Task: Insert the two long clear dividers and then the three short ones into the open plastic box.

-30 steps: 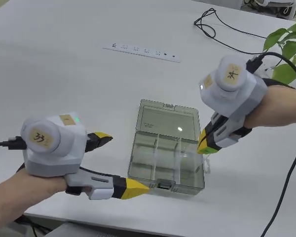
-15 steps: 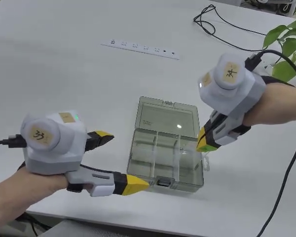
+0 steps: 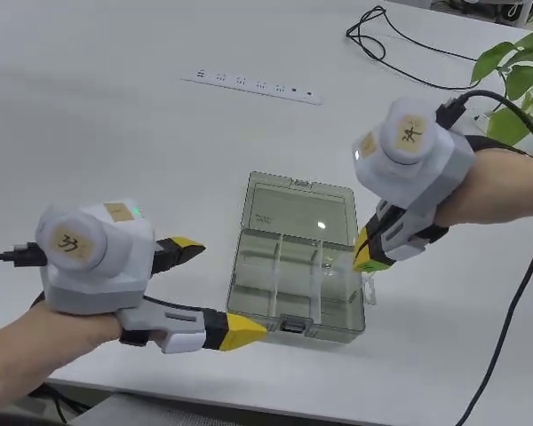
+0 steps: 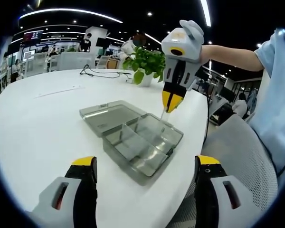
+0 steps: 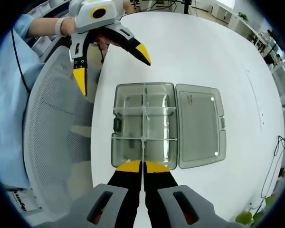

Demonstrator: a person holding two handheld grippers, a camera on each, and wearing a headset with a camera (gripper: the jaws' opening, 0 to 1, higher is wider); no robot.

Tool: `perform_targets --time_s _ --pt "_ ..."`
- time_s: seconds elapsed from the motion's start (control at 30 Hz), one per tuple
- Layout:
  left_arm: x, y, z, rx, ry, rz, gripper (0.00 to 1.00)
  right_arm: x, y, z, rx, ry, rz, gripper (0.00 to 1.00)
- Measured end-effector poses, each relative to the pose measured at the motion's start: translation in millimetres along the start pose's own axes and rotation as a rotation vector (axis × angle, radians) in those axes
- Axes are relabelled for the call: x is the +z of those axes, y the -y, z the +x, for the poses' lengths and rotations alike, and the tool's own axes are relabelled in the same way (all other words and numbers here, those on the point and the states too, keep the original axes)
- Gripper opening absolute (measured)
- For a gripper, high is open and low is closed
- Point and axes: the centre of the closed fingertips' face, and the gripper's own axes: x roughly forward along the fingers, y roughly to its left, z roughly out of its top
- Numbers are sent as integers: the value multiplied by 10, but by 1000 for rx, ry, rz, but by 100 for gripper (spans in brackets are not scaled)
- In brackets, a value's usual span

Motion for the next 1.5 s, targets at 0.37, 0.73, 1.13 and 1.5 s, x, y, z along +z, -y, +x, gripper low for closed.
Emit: perform_targets --time_s 0.37,0.73,1.13,1.5 --pt "6 3 -4 2 5 -5 85 -9 9 4 -6 -6 -6 2" --pt "-16 2 -6 1 4 -13 85 1 3 -1 -9 -3 -5 2" --pt "-22 5 -7 0 3 -17 84 15 -7 11 -4 -2 -5 2" --pt "-37 -1 -18 4 -8 -6 85 8 -2 104 -6 -44 -28 2"
